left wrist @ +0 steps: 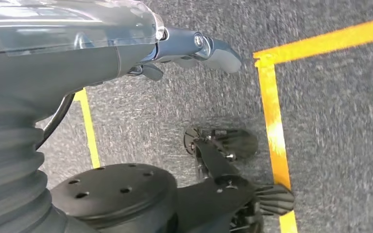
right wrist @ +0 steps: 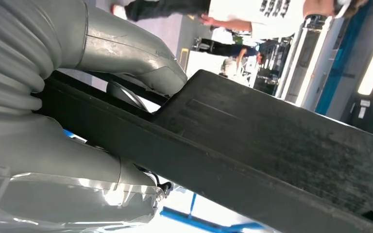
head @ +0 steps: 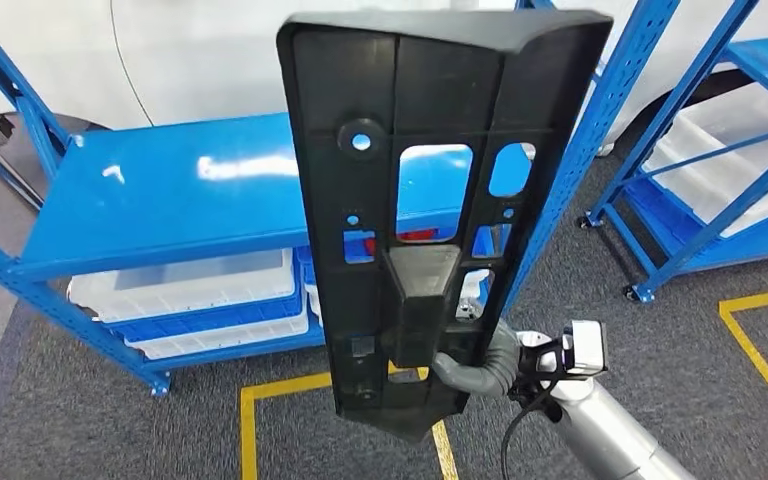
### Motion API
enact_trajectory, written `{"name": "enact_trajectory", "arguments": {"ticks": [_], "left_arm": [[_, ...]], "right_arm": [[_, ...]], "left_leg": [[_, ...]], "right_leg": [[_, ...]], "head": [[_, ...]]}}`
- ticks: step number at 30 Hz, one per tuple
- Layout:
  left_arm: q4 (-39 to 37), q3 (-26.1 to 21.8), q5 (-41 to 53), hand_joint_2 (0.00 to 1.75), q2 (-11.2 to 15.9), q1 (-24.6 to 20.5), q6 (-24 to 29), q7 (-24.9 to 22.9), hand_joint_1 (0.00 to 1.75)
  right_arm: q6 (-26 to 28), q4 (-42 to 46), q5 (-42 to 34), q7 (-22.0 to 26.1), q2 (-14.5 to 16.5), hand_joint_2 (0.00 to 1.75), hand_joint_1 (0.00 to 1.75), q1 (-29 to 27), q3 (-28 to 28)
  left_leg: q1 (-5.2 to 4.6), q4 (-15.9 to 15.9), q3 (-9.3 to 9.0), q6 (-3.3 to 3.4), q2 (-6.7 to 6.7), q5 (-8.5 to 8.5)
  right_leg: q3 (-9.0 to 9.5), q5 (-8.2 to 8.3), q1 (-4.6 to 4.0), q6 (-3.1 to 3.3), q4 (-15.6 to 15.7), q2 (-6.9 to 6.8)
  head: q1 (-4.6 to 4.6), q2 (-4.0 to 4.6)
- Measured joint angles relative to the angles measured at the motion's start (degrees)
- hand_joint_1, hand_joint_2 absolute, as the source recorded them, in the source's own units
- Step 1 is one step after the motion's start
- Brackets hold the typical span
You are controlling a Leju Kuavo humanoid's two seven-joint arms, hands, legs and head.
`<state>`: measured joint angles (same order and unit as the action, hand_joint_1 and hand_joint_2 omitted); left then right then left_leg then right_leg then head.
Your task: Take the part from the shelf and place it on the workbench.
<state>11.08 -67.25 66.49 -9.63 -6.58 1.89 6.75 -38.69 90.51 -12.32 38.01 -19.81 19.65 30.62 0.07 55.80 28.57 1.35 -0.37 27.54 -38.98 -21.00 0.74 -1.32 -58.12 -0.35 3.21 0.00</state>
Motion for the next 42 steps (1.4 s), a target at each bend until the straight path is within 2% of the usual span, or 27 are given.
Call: {"name": "enact_trajectory", "arguments": {"ticks": [1,3,4,5,6,8,10,12,14,15,17,19,20,21,23,24,26,27,29,30,31,34,35,37,38,40,42], "left_arm": [[0.0,0.0,-0.01,1.75,-0.03,-0.04,0.01,-0.01,0.0],[0.0,0.0,-0.01,1.75,-0.03,-0.06,0.01,0.01,0.0],[-0.01,0.0,-0.01,1.75,-0.03,-0.03,0.0,0.01,0.0],[-0.01,0.0,-0.01,1.75,-0.03,0.0,-0.01,0.01,0.0],[-0.01,0.0,0.0,1.75,-0.03,0.0,-0.01,0.01,0.0],[0.0,0.0,-0.1,1.75,-0.03,0.0,-0.18,0.19,0.0],[0.01,-0.07,-0.79,1.75,-0.03,-0.02,-0.65,1.33,0.0],[0.01,-0.21,-1.26,1.75,0.0,-0.08,-1.07,2.93,0.0],[0.01,-0.26,-0.57,1.75,0.2,-0.14,-1.35,3.22,0.0],[0.01,-0.19,0.03,1.75,0.35,-0.16,-1.47,2.72,0.0],[0.01,0.05,1.18,1.75,0.67,-0.21,-1.56,1.33,0.0],[0.01,0.38,2.23,1.75,0.84,-0.26,-1.6,0.04,0.0],[0.01,0.59,2.66,1.75,0.9,-0.33,-1.61,-0.46,0.0],[0.01,0.85,2.93,1.75,0.91,-0.42,-1.62,-0.83,0.0],[0.01,1.35,3.2,1.75,0.93,-0.72,-1.61,-1.23,0.0],[0.01,1.52,3.23,1.75,0.94,-0.93,-1.6,-1.31,0.0],[0.01,1.64,3.25,1.75,0.93,-1.25,-1.58,-1.38,0.0],[0.01,1.66,3.26,1.75,0.93,-1.34,-1.58,-1.41,0.0],[0.01,1.66,3.25,1.75,0.94,-1.38,-1.59,-1.47,0.0],[0.01,1.67,3.24,1.75,0.94,-1.43,-1.62,-1.46,0.0],[0.01,1.67,3.16,1.75,0.94,-1.48,-1.68,-1.31,0.0],[0.01,1.66,2.44,1.75,0.84,-1.63,-1.84,-0.62,0.0],[0.01,1.66,2.21,1.75,0.76,-1.63,-1.84,-0.68,0.0],[0.01,1.66,2.04,1.75,0.63,-1.54,-1.75,-1.24,0.0],[0.01,1.66,2.04,1.75,0.57,-1.45,-1.61,-1.56,0.0],[0.01,1.64,2.05,1.75,0.37,-1.27,-1.26,-1.88,0.0],[0.01,1.64,2.11,1.75,0.2,-1.06,-0.91,-1.76,0.0]], "right_arm": [[0.0,-0.01,0.01,-0.01,0.09,1.75,1.75,-0.04,-0.02],[0.0,-0.03,0.01,-0.02,0.31,1.75,1.75,-0.14,-0.03],[0.0,-0.04,0.02,-0.03,0.38,1.75,1.75,-0.21,-0.04],[0.0,-0.04,0.02,-0.03,0.4,1.75,1.75,-0.27,-0.04],[0.0,-0.04,0.02,-0.03,0.4,1.75,1.75,-0.32,-0.04],[-0.03,0.03,0.03,-0.03,0.4,1.75,1.75,-0.38,-0.1],[-0.14,0.52,0.13,0.03,0.4,1.75,1.75,-0.77,-0.56],[-0.23,1.15,0.36,0.38,0.41,1.75,1.75,-1.68,-1.54],[-0.09,1.41,0.75,0.91,0.42,1.75,1.75,-2.69,-2.51],[0.19,1.58,1.01,1.1,0.4,1.75,1.75,-3.22,-2.95],[1.14,2.24,1.61,1.19,0.26,1.75,1.75,-4.63,-3.8],[2.21,3.18,2.25,1.2,0.11,1.75,1.75,-6.5,-4.82],[2.59,3.59,2.53,1.2,0.09,1.75,1.75,-7.39,-5.28],[2.78,3.91,2.73,1.2,0.09,1.75,1.75,-8.13,-5.68],[2.88,4.46,2.96,1.2,0.09,1.75,1.75,-9.17,-6.32],[2.89,4.73,2.99,1.2,0.09,1.75,1.75,-9.49,-6.59],[2.9,5.18,3.01,1.21,0.09,1.75,1.75,-9.8,-7.03],[2.9,5.31,3.02,1.22,0.09,1.75,1.75,-9.89,-7.22],[2.91,5.41,3.05,1.22,0.19,1.75,1.75,-10.07,-7.55],[2.9,5.42,3.07,1.22,0.3,1.75,1.75,-10.18,-7.69],[2.87,5.43,3.09,1.22,0.45,1.75,1.75,-10.24,-7.85],[2.53,5.35,3.06,1.17,0.93,1.75,1.75,-10.25,-8.51],[2.28,5.29,3.02,1.1,1.08,1.75,1.75,-10.26,-8.89],[1.62,5.22,2.88,0.62,1.3,1.75,1.75,-10.28,-9.82],[1.28,5.21,2.76,0.14,1.34,1.75,1.75,-10.27,-10.3],[0.75,5.3,2.27,-1.13,1.39,1.75,1.75,-10.15,-11.15],[0.56,5.37,1.62,-2.01,1.44,1.75,1.75,-9.84,-11.82]], "left_leg": [[0.16,-0.26,0.72,0.32,0.15,-0.91],[0.09,-0.24,2.43,0.68,0.3,-2.41],[0.02,-0.14,3.36,0.69,0.35,-3.08],[-0.03,0.01,4.31,0.66,0.38,-3.72],[-0.06,0.23,5.28,0.58,0.41,-4.29],[-0.07,0.83,7.05,0.32,0.44,-5.29],[-0.15,1.29,8.18,-0.11,0.47,-6.12],[-0.05,1.17,8.57,-0.67,0.5,-7.1],[0.05,0.8,8.83,-1.34,0.42,-7.67],[0.07,1.37,9.2,-1.72,0.36,-6.66],[0.26,5.99,10.6,-2.41,0.29,-1.66],[0.49,14.04,12.3,-3.0,0.31,3.53],[0.58,17.15,12.55,-3.21,0.32,4.36],[0.65,18.29,11.93,-3.35,0.32,3.69],[0.78,14.3,7.74,-3.47,0.27,0.47],[0.81,10.17,4.72,-3.44,0.06,-0.1],[0.68,3.07,0.16,-2.88,-0.49,0.81],[0.55,1.5,-0.65,-2.49,-0.7,1.56],[0.49,1.02,-0.25,-1.43,-0.52,1.2],[0.51,0.99,0.16,-0.87,-0.35,0.68],[0.53,0.89,0.75,-0.32,-0.15,0.06],[0.16,0.96,3.0,0.54,0.24,-1.82],[-0.03,1.07,3.82,0.62,0.32,-2.39],[-0.37,1.5,5.54,0.66,0.42,-3.43],[-0.5,1.77,6.39,0.62,0.43,-3.91],[-0.68,2.25,7.69,0.42,0.4,-4.71],[-0.67,2.25,8.19,-0.11,0.39,-5.51]], "right_leg": [[-0.75,-2.44,0.04,-0.18,-1.94,0.08],[-2.43,-8.72,0.27,-0.44,-9.26,0.11],[-2.9,-10.44,0.32,-0.59,-13.0,0.11],[-2.76,-10.66,0.34,-0.67,-15.52,0.11],[-1.74,-9.61,0.34,-0.67,-16.08,0.11],[3.29,-6.88,0.28,-0.31,-11.1,0.05],[9.37,-7.41,-0.08,0.24,-2.57,-0.18],[11.71,-8.55,-0.57,0.65,1.68,-0.29],[11.2,-7.54,-0.53,1.27,2.39,-0.34],[10.83,-6.94,-0.36,1.69,2.71,-0.44],[9.79,-5.76,-0.04,2.3,2.93,-0.64],[8.35,-4.79,0.01,2.42,2.68,-0.68],[7.51,-4.27,0.03,2.35,2.49,-0.69],[6.65,-3.78,0.08,2.22,2.27,-0.67],[4.98,-3.01,0.27,1.8,1.54,-0.54],[4.23,-2.73,0.3,1.52,1.09,-0.44],[3.22,-2.12,0.25,0.81,0.35,-0.27],[2.93,-1.73,0.18,0.43,0.24,-0.21],[2.57,-1.06,0.28,-0.39,0.23,-0.07],[2.24,-1.62,0.36,-0.7,-0.15,-0.01],[1.6,-3.36,0.48,-0.93,-1.63,0.04],[-1.2,-11.62,0.6,-1.16,-11.95,0.09],[-1.59,-12.67,0.57,-1.17,-15.15,0.09],[-0.04,-10.83,0.5,-0.89,-16.63,0.1],[2.16,-9.08,0.38,-0.55,-14.43,0.1],[8.33,-8.42,-0.1,0.46,-6.0,-0.02],[12.2,-9.97,-0.63,1.18,0.27,-0.21]], "head": [[0.0,0.0],[0.0,0.0],[0.0,0.0],[0.0,0.0],[0.0,0.0],[0.0,0.0],[0.0,0.0],[0.01,0.0],[0.01,0.0],[0.02,0.0],[0.01,0.0],[0.0,0.0],[0.0,0.0],[0.0,0.0],[0.01,0.0],[0.02,0.0],[0.01,0.0],[0.01,0.0],[0.01,0.0],[0.0,0.0],[-0.01,0.0],[-0.04,0.0],[-0.04,0.0],[-0.03,0.0],[-0.03,0.0],[-0.02,0.0],[-0.03,0.0]]}}
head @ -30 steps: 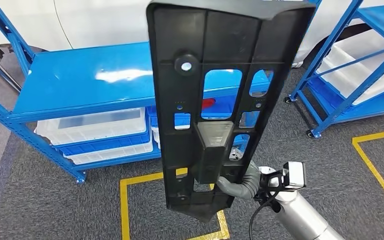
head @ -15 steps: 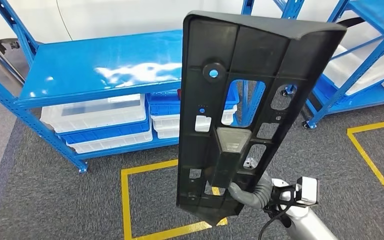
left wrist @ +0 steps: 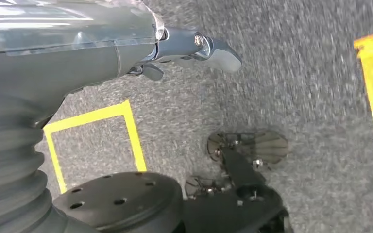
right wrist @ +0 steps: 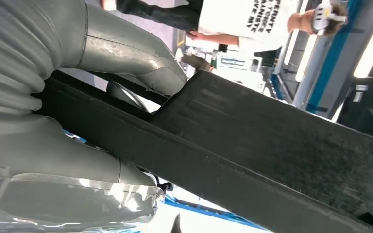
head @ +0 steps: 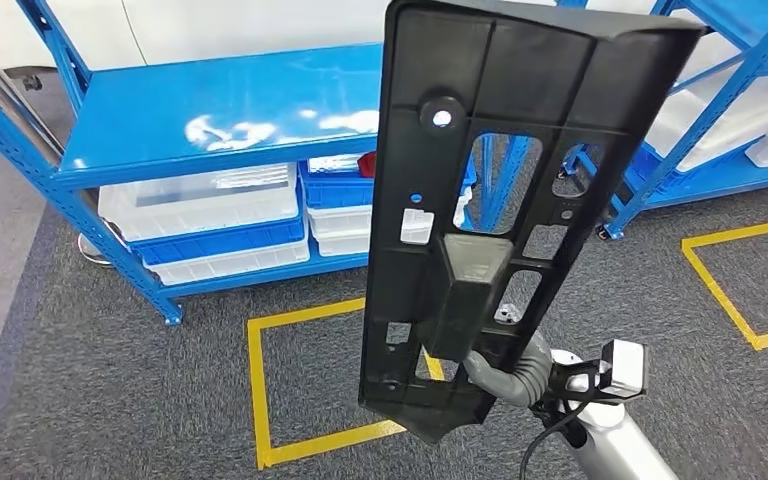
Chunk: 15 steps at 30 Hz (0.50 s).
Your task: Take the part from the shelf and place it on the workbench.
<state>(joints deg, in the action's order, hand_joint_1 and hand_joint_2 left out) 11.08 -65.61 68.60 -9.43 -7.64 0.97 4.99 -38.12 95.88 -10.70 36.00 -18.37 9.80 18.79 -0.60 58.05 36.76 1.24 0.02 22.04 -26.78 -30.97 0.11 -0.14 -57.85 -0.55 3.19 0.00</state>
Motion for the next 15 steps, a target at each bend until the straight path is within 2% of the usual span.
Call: {"name": "enact_trajectory", "arguments": {"ticks": [1,3,6,7,11,13,14,15], "left_arm": [[0.0,0.01,0.14,1.75,-0.04,0.11,0.17,0.11,0.0],[0.0,0.03,0.48,1.75,-0.11,0.21,0.61,0.14,0.0],[0.0,0.07,0.69,1.75,-0.2,0.17,1.01,-0.26,0.0],[0.0,0.07,0.7,1.75,-0.21,0.17,1.04,-0.31,0.0],[0.0,0.08,0.72,1.75,-0.22,0.17,1.06,-0.33,0.0],[0.0,0.14,0.86,1.75,-0.26,0.08,1.28,-0.35,0.0],[0.0,0.27,0.97,1.75,-0.32,-0.04,1.38,-0.34,0.0],[0.0,0.52,1.15,1.75,-0.46,-0.21,1.48,-0.35,0.0]], "right_arm": [[0.04,-0.01,-0.32,-0.17,0.02,1.75,1.75,0.15,-0.27],[0.19,-0.11,-0.87,-0.17,0.04,1.75,1.75,0.23,-0.78],[0.24,-0.19,-1.19,-0.01,0.03,1.75,1.75,-0.02,-1.26],[0.23,-0.19,-1.21,0.02,0.03,1.75,1.75,-0.05,-1.3],[0.21,-0.19,-1.22,0.02,0.03,1.75,1.75,-0.08,-1.33],[0.13,-0.28,-1.32,0.03,0.03,1.75,1.75,-0.5,-1.64],[0.1,-0.37,-1.36,0.03,0.03,1.75,1.75,-0.86,-1.87],[0.08,-0.42,-1.29,-0.03,0.04,1.75,1.75,-1.19,-2.13]], "left_leg": [[0.05,-0.18,0.05,-0.35,0.0,-0.51],[0.2,-0.21,0.34,-1.05,-0.03,-0.68],[0.28,1.65,1.26,-1.86,-0.15,2.39],[0.29,2.07,1.4,-1.94,-0.15,2.98],[0.33,2.5,1.57,-2.0,-0.14,3.48],[0.61,8.86,3.18,-2.52,-0.12,7.16],[0.9,9.49,1.77,-2.83,-0.39,7.32],[1.19,8.62,-0.49,-2.92,-1.39,7.81]], "right_leg": [[0.47,-0.17,-0.15,0.2,1.22,-0.06],[-0.08,1.06,0.03,0.79,1.75,-0.19],[-0.94,2.47,0.42,1.45,2.24,-0.4],[-1.05,2.56,0.43,1.54,2.24,-0.4],[-1.13,2.61,0.43,1.59,2.24,-0.42],[-2.14,3.38,0.44,1.52,2.12,-0.12],[-3.3,4.04,0.55,1.26,1.71,0.54],[-4.76,4.85,0.66,0.73,1.1,1.53]], "head": [[0.0,0.0],[0.0,0.0],[0.0,0.0],[0.01,0.0],[0.01,0.0],[0.01,0.0],[0.01,0.0],[0.01,0.0]]}}
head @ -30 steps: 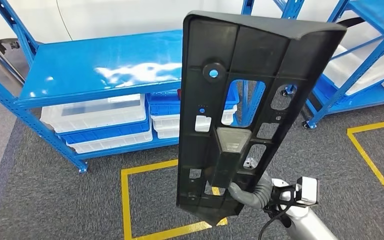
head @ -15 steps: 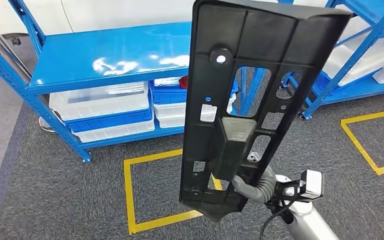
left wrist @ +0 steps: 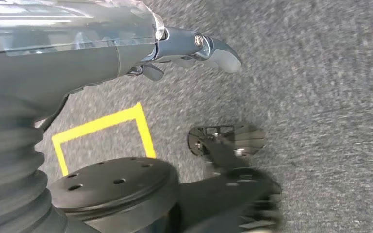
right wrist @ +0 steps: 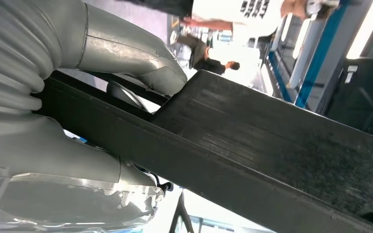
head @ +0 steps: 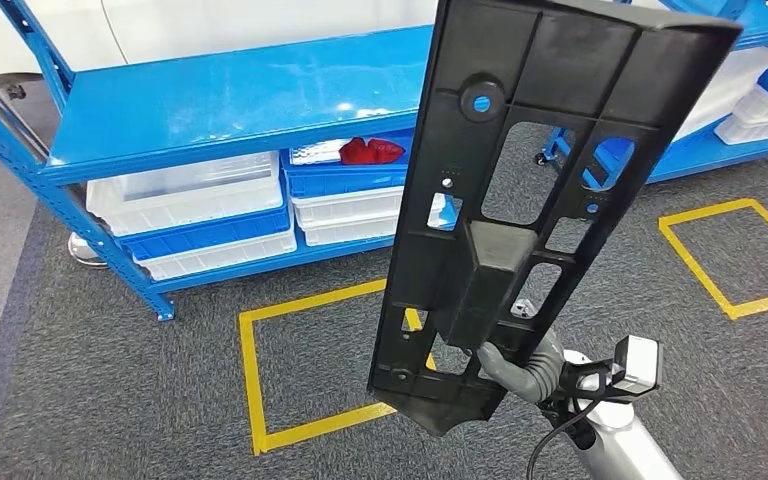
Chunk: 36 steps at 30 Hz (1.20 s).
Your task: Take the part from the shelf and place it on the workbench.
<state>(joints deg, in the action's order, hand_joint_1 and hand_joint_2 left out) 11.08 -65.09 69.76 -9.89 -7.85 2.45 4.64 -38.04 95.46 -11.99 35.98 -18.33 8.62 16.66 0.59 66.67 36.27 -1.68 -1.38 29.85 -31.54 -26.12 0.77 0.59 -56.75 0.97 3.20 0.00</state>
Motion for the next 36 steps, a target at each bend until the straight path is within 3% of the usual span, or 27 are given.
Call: {"name": "enact_trajectory", "arguments": {"ticks": [2,3,5,6,9,10,11,12,13,15,17,19,21,23,25,26,28,30,32,34,36], "left_arm": [[0.0,0.52,0.23,1.75,-0.28,-0.29,0.02,-0.1,0.0],[-0.01,0.68,0.22,1.75,-0.48,-0.36,0.01,-0.22,0.0],[-0.02,0.73,0.0,1.75,-0.77,-0.43,0.04,-0.44,0.0],[-0.02,0.73,-0.11,1.75,-0.93,-0.4,0.07,-0.49,0.0],[-0.02,0.72,-0.19,1.75,-1.02,0.01,0.22,-0.55,0.0],[-0.02,0.72,-0.18,1.75,-1.02,0.17,0.27,-0.56,0.0],[-0.02,0.72,-0.17,1.75,-1.04,0.28,0.3,-0.59,0.0],[-0.02,0.72,-0.15,1.75,-1.08,0.33,0.3,-0.64,0.0],[-0.02,0.72,-0.14,1.75,-1.16,0.34,0.3,-0.74,0.0],[-0.02,0.72,-0.13,1.75,-1.3,0.41,0.3,-1.07,0.0],[-0.02,0.7,-0.16,1.75,-1.34,0.66,0.37,-1.48,0.0],[-0.02,0.7,-0.21,1.75,-1.34,0.93,0.53,-1.72,0.0],[-0.02,0.7,-0.23,1.75,-1.34,1.07,0.65,-1.77,0.0],[-0.02,0.7,-0.23,1.75,-1.35,1.3,0.7,-1.82,0.0],[-0.02,0.69,-0.23,1.75,-1.35,1.66,0.76,-1.89,0.0],[-0.02,0.68,-0.24,1.75,-1.35,1.81,0.81,-1.89,0.0],[-0.02,0.68,-0.23,1.75,-1.35,1.91,0.91,-1.78,0.0],[-0.02,0.68,-0.21,1.75,-1.36,1.91,0.97,-1.6,0.0],[-0.02,0.68,-0.2,1.75,-1.4,1.95,1.01,-1.45,0.0],[-0.02,0.67,-0.19,1.75,-1.53,1.96,1.03,-1.39,0.0],[-0.01,0.67,-0.2,1.75,-1.69,1.86,1.08,-1.33,0.0]], "right_arm": [[0.04,0.05,0.36,-0.21,0.01,1.75,1.75,-0.41,-0.24],[0.04,0.17,0.55,-0.41,0.02,1.75,1.75,-0.52,-0.29],[-0.04,0.37,0.61,-0.76,0.14,1.75,1.75,-0.76,-0.4],[-0.1,0.42,0.61,-0.9,0.28,1.75,1.75,-0.76,-0.46],[-0.25,0.4,0.58,-1.13,0.86,1.75,1.75,-0.64,-0.51],[-0.26,0.39,0.58,-1.21,1.04,1.75,1.75,-0.66,-0.51],[-0.26,0.38,0.58,-1.32,1.17,1.75,1.75,-0.67,-0.51],[-0.24,0.39,0.56,-1.41,1.23,1.75,1.75,-0.68,-0.51],[-0.21,0.42,0.49,-1.46,1.26,1.75,1.75,-0.69,-0.56],[-0.26,0.61,0.21,-1.44,1.28,1.75,1.75,-0.71,-0.69],[-0.61,0.86,-0.22,-1.27,1.3,1.75,1.75,-0.83,-0.78],[-0.99,1.07,-0.48,-1.16,1.31,1.75,1.75,-0.96,-0.79],[-1.11,1.28,-0.55,-1.16,1.31,1.75,1.75,-0.89,-0.76],[-1.08,1.38,-0.6,-1.23,1.3,1.75,1.75,-0.8,-0.74],[-1.09,1.39,-0.6,-1.39,1.28,1.75,1.75,-1.07,-0.72],[-1.11,1.43,-0.61,-1.46,1.28,1.75,1.75,-1.37,-0.71],[-1.15,1.57,-0.62,-1.51,1.28,1.75,1.75,-1.99,-0.7],[-1.16,1.79,-0.67,-1.46,1.27,1.75,1.75,-2.35,-0.7],[-1.16,2.03,-0.75,-1.32,1.26,1.75,1.75,-2.71,-0.72],[-1.16,2.29,-0.78,-1.22,1.37,1.75,1.75,-3.3,-0.77],[-1.16,2.54,-0.79,-1.14,1.56,1.75,1.75,-3.67,-0.89]], "left_leg": [[0.24,-7.68,-5.9,0.58,-1.57,-2.23],[0.27,-9.24,-6.63,1.2,-1.81,-1.95],[0.32,-9.64,-6.42,2.25,-0.53,-2.53],[0.39,-9.85,-6.23,2.71,0.14,-2.85],[0.17,-9.81,-5.41,3.21,2.14,-3.35],[0.1,-9.73,-5.17,3.2,2.81,-3.46],[0.07,-9.63,-4.97,3.16,3.45,-3.52],[0.06,-9.51,-4.86,3.11,4.06,-3.55],[0.03,-9.37,-4.81,3.01,4.61,-3.54],[-0.27,-9.09,-4.73,2.58,5.52,-3.48],[-0.54,-8.98,-4.68,1.96,6.39,-3.51],[-0.52,-8.87,-4.66,1.32,7.03,-3.37],[-0.35,-6.68,-3.76,0.68,5.19,-1.55],[-0.19,-0.54,-1.13,0.33,2.39,2.17],[-0.16,5.5,1.46,0.26,1.54,4.57],[-0.17,6.22,1.69,0.33,1.47,4.28],[-0.17,1.42,-0.81,0.8,0.68,0.86],[-0.04,-5.6,-4.13,1.39,-2.17,-1.83],[-0.1,-8.46,-5.23,1.63,-3.85,-2.18],[-0.16,-9.1,-5.36,1.95,-2.66,-2.63],[0.11,-9.98,-5.65,2.51,-1.11,-3.27]], "right_leg": [[-2.13,1.15,0.26,-1.31,-1.06,2.06],[-2.59,1.49,0.32,-1.91,-1.24,2.71],[-3.4,0.87,0.45,-2.53,-2.24,2.09],[-4.38,-0.48,0.49,-2.76,-4.2,1.25],[-8.9,-6.02,0.64,-3.41,-14.86,-0.47],[-9.56,-6.6,0.68,-3.54,-16.98,-0.59],[-9.03,-6.08,0.69,-3.59,-16.82,-0.75],[-7.3,-4.66,0.69,-3.54,-14.32,-1.12],[-4.78,-2.96,0.63,-3.39,-10.33,-2.03],[-0.88,-1.16,0.06,-2.47,-3.4,-4.51],[-0.34,-1.14,-0.46,-1.4,-1.55,-5.2],[-0.77,-0.67,-0.3,-0.57,-1.4,-3.93],[-1.02,-0.12,-0.07,0.24,-1.06,-2.84],[-1.36,0.27,-0.11,0.81,-0.96,-1.75],[-1.73,0.5,-0.31,1.05,-1.06,-0.43],[-1.88,0.56,-0.4,1.08,-1.17,0.3],[-2.03,0.61,-0.5,1.01,-1.5,1.79],[-2.36,0.65,-0.53,0.72,-1.91,3.13],[-3.03,0.94,-0.21,-0.02,-2.11,4.44],[-3.54,1.41,0.14,-0.9,-1.91,5.69],[-4.42,0.4,0.03,-1.49,-3.36,4.18]], "head": [[-0.01,0.0],[-0.01,0.0],[-0.02,0.0],[-0.02,0.0],[-0.02,0.0],[-0.01,0.0],[-0.01,0.0],[-0.01,0.0],[-0.01,0.0],[-0.01,0.0],[-0.01,0.0],[-0.01,0.0],[-0.01,0.0],[-0.01,0.0],[-0.01,0.0],[-0.01,0.0],[-0.01,0.0],[-0.02,0.0],[-0.01,0.0],[0.01,0.0],[-0.01,0.0]]}}
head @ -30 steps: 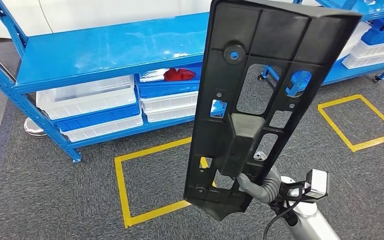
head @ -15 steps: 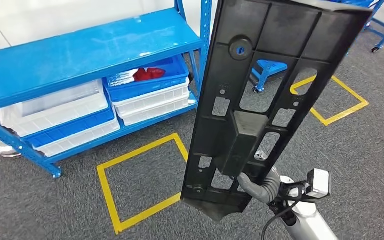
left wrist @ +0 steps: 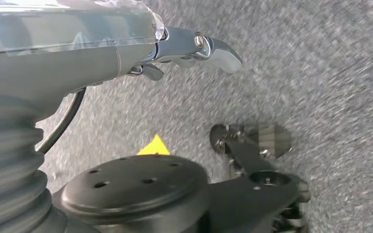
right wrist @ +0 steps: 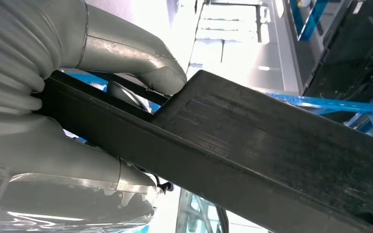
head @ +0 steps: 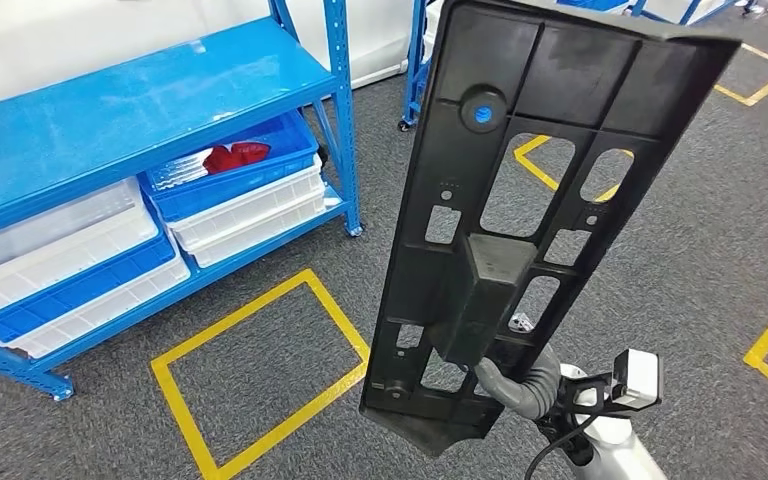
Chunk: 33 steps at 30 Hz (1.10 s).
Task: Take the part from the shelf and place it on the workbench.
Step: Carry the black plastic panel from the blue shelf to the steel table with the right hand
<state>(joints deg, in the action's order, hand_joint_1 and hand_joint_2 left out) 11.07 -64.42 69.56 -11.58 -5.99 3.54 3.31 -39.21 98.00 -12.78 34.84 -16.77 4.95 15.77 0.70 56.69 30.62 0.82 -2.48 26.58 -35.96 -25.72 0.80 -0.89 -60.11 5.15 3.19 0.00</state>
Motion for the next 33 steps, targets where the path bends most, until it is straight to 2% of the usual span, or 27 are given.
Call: {"name": "enact_trajectory", "arguments": {"ticks": [2,3,4,5,6,8,9,10,11,13,14,15,16,18,19,20,21,22,24,26,27,28,29,30,31,32,33], "left_arm": [[0.01,0.0,0.01,1.75,-0.07,0.03,0.01,0.08,0.0],[0.01,0.0,0.01,1.75,-0.07,0.13,0.0,0.1,0.0],[0.01,-0.01,0.01,1.75,-0.07,0.21,-0.02,0.1,0.0],[0.01,-0.01,0.01,1.75,-0.08,0.26,-0.02,0.1,0.0],[0.01,-0.01,0.01,1.75,-0.09,0.25,-0.02,0.1,0.0],[0.01,-0.01,-0.02,1.75,-0.13,0.16,0.0,0.09,0.0],[0.01,-0.01,-0.07,1.75,-0.14,0.09,0.02,0.05,0.0],[0.01,-0.01,-0.17,1.75,-0.14,0.05,0.04,-0.02,0.0],[0.01,-0.01,-0.27,1.75,-0.14,0.03,0.07,-0.14,0.0],[0.01,-0.01,-0.41,1.75,-0.14,0.0,0.08,-0.39,0.0],[0.01,-0.01,-0.42,1.75,-0.15,-0.04,0.08,-0.49,0.0],[0.01,-0.01,-0.43,1.75,-0.15,-0.07,0.07,-0.54,0.0],[0.01,-0.01,-0.45,1.75,-0.16,-0.06,0.05,-0.59,0.0],[0.01,-0.01,-0.5,1.75,-0.16,0.13,0.01,-0.71,0.0],[0.01,-0.02,-0.52,1.75,-0.16,0.25,-0.02,-0.77,0.0],[0.01,-0.03,-0.51,1.75,-0.16,0.33,-0.07,-0.81,0.0],[0.01,-0.04,-0.49,1.75,-0.16,0.36,-0.13,-0.83,0.0],[0.01,-0.05,-0.44,1.75,-0.16,0.35,-0.16,-0.85,0.0],[0.01,-0.04,-0.35,1.75,-0.14,0.32,-0.21,-0.86,0.0],[0.01,-0.03,-0.26,1.75,-0.14,0.29,-0.19,-0.86,0.0],[0.01,-0.03,-0.17,1.75,-0.13,0.28,-0.18,-0.86,0.0],[0.01,-0.04,-0.09,1.75,-0.16,0.25,-0.18,-0.86,0.0],[0.01,-0.04,-0.01,1.75,-0.2,0.17,-0.17,-0.87,0.0],[0.01,-0.05,0.03,1.75,-0.25,0.09,-0.16,-0.87,0.0],[0.01,-0.05,0.05,1.75,-0.3,0.03,-0.16,-0.89,0.0],[0.01,-0.05,0.06,1.75,-0.34,0.0,-0.15,-0.91,0.0],[0.01,-0.05,0.08,1.75,-0.35,0.06,-0.15,-0.95,0.0]], "right_arm": [[-0.01,0.09,-0.01,0.06,0.18,1.75,1.75,-0.08,-0.08],[0.0,0.09,-0.01,0.07,0.26,1.75,1.75,-0.16,-0.08],[0.01,0.09,-0.01,0.07,0.35,1.75,1.75,-0.31,-0.08],[0.01,0.09,-0.01,0.07,0.42,1.75,1.75,-0.44,-0.08],[0.01,0.09,-0.01,0.07,0.42,1.75,1.75,-0.52,-0.08],[-0.05,0.09,-0.02,0.08,0.44,1.75,1.75,-0.56,-0.08],[-0.12,0.1,-0.02,0.13,0.46,1.75,1.75,-0.6,-0.08],[-0.21,0.13,-0.02,0.2,0.48,1.75,1.75,-0.68,-0.08],[-0.3,0.16,0.01,0.32,0.48,1.75,1.75,-0.84,-0.09],[-0.39,0.28,0.18,0.59,0.49,1.75,1.75,-1.37,-0.12],[-0.39,0.4,0.29,0.71,0.49,1.75,1.75,-1.68,-0.13],[-0.37,0.55,0.38,0.81,0.49,1.75,1.75,-1.89,-0.13],[-0.33,0.72,0.45,0.87,0.46,1.75,1.75,-2.01,-0.12],[-0.24,0.89,0.48,0.94,0.39,1.75,1.75,-2.14,-0.11],[-0.2,0.9,0.5,0.94,0.36,1.75,1.75,-2.22,-0.11],[-0.19,0.9,0.52,0.94,0.35,1.75,1.75,-2.29,-0.1],[-0.21,0.89,0.55,0.94,0.35,1.75,1.75,-2.32,-0.1],[-0.24,0.89,0.56,0.94,0.35,1.75,1.75,-2.29,-0.1],[-0.35,0.88,0.56,0.94,0.35,1.75,1.75,-2.11,-0.1],[-0.5,0.88,0.57,0.94,0.33,1.75,1.75,-1.93,-0.1],[-0.58,0.88,0.57,0.94,0.33,1.75,1.75,-1.91,-0.13],[-0.67,0.88,0.58,0.94,0.37,1.75,1.75,-1.92,-0.17],[-0.75,0.88,0.58,0.94,0.46,1.75,1.75,-1.96,-0.27],[-0.81,0.87,0.58,0.94,0.55,1.75,1.75,-1.91,-0.37],[-0.85,0.87,0.59,0.94,0.64,1.75,1.75,-1.75,-0.45],[-0.86,0.86,0.6,0.94,0.72,1.75,1.75,-1.61,-0.52],[-0.86,0.84,0.6,0.94,0.76,1.75,1.75,-1.46,-0.54]], "left_leg": [[0.08,-0.44,-0.1,0.27,1.62,-0.29],[0.05,-0.44,-0.07,0.3,2.45,-0.28],[0.02,-0.39,-0.03,0.28,3.27,-0.23],[0.02,-0.33,-0.02,0.23,4.05,-0.16],[0.06,-0.23,-0.01,0.12,4.79,-0.04],[0.13,0.11,-0.12,-0.35,6.06,0.34],[0.03,0.31,-0.17,-0.7,6.58,0.58],[-0.07,0.42,-0.24,-1.07,7.0,0.76],[-0.21,0.44,-0.34,-1.45,7.4,0.89],[-0.19,0.33,-0.61,-2.16,8.27,1.05],[-0.05,0.64,-0.62,-2.52,8.01,1.48],[0.1,1.75,-0.24,-2.77,7.13,2.44],[0.2,4.0,0.68,-2.92,5.88,4.0],[0.21,11.6,4.06,-2.92,3.52,7.95],[0.15,15.12,5.74,-2.85,3.11,9.2],[0.07,17.03,6.72,-2.71,2.9,9.37],[0.0,16.65,6.67,-2.48,2.75,8.35],[-0.07,14.23,5.66,-2.15,2.44,6.47],[-0.14,6.47,2.31,-1.27,0.24,2.6],[-0.26,1.78,0.41,-0.84,-1.72,1.26],[-0.35,1.26,0.21,-0.75,-1.86,1.39],[-0.37,0.93,0.07,-0.64,-1.29,1.21],[-0.33,0.48,-0.15,-0.38,-0.63,0.91],[-0.21,-0.03,-0.42,-0.08,0.07,0.57],[-0.09,-0.51,-0.59,0.19,0.85,0.27],[-0.12,-0.76,-0.69,0.36,1.64,0.11],[-0.18,-0.81,-0.68,0.46,2.4,0.11]], "right_leg": [[-2.69,-3.27,0.01,-0.46,-5.83,-3.17],[-4.44,-4.93,0.18,-0.71,-9.59,-4.06],[-5.76,-5.83,0.4,-0.95,-12.47,-4.54],[-6.22,-5.79,0.62,-1.18,-13.61,-4.82],[-5.5,-4.72,0.84,-1.37,-12.44,-5.13],[-1.44,-1.6,1.04,-1.54,-5.11,-6.77],[0.39,-0.54,0.94,-1.28,-1.61,-7.8],[1.48,-0.14,0.76,-0.87,0.55,-8.47],[1.74,-0.3,0.52,-0.38,1.29,-8.75],[1.56,-0.13,0.32,0.57,1.3,-7.62],[1.54,0.0,0.33,0.97,1.45,-7.08],[1.55,0.16,0.37,1.4,1.62,-6.54],[1.56,0.3,0.43,1.79,1.79,-6.03],[1.44,0.42,0.2,2.33,1.81,-4.9],[1.37,0.45,0.02,2.48,1.78,-4.19],[1.32,0.47,-0.17,2.55,1.7,-3.42],[1.3,0.49,-0.33,2.58,1.61,-2.63],[1.31,0.49,-0.46,2.58,1.52,-1.85],[1.28,0.52,-0.69,2.48,1.31,-0.39],[0.91,0.73,-0.54,1.99,1.19,0.95],[0.68,0.92,-0.37,1.6,1.23,1.58],[0.52,1.14,-0.21,1.18,1.38,2.21],[0.38,1.18,-0.19,0.89,1.34,1.97],[0.02,0.73,-0.26,0.6,0.71,0.84],[-0.83,-0.38,-0.32,0.32,-1.01,-0.79],[-2.19,-2.05,-0.22,0.05,-3.86,-2.66],[-3.92,-3.91,-0.07,-0.31,-7.47,-3.94]], "head": [[0.0,0.0],[0.0,0.0],[0.0,0.0],[0.0,0.0],[0.0,0.0],[0.0,0.0],[0.0,0.0],[0.0,0.0],[0.0,0.0],[0.01,0.0],[0.01,0.0],[0.01,0.0],[0.01,0.0],[0.0,0.0],[0.0,0.0],[0.0,0.0],[0.0,0.0],[0.0,0.0],[0.0,0.0],[0.01,0.0],[0.01,0.0],[0.01,0.0],[0.0,0.0],[0.0,0.0],[0.0,0.0],[0.0,0.0],[0.0,0.0]]}}
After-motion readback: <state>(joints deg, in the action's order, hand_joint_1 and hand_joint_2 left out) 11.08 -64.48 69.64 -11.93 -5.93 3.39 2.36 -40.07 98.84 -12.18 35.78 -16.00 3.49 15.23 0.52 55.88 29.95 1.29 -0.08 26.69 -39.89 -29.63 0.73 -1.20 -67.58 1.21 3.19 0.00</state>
